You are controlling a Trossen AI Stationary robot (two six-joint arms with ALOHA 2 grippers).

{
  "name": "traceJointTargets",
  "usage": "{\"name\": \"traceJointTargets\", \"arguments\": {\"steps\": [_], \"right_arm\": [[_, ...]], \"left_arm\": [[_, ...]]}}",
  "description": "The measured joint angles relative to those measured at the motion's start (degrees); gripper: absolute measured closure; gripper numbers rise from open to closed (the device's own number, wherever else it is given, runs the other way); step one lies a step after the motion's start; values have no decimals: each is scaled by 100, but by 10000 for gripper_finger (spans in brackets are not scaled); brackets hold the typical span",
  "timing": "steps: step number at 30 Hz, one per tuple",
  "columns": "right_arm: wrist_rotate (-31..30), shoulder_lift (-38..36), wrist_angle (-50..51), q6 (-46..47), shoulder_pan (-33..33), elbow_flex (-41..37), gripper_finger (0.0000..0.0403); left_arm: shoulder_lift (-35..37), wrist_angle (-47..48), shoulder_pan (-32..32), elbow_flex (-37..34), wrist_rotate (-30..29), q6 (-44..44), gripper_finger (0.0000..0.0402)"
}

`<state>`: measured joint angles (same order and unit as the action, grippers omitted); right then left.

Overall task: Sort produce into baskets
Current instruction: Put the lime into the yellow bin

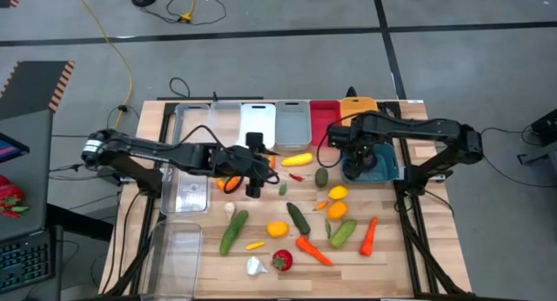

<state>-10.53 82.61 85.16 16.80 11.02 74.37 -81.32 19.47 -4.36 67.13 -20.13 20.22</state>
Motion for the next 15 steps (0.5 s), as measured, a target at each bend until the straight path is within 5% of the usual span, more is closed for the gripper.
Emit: {"name": "traceJointTargets", "arguments": {"steps": [15], "right_arm": [[136,-2,-1865,1947,-536,389,39]], "left_arm": [[915,1600,2,4,-141,-786,157]]}}
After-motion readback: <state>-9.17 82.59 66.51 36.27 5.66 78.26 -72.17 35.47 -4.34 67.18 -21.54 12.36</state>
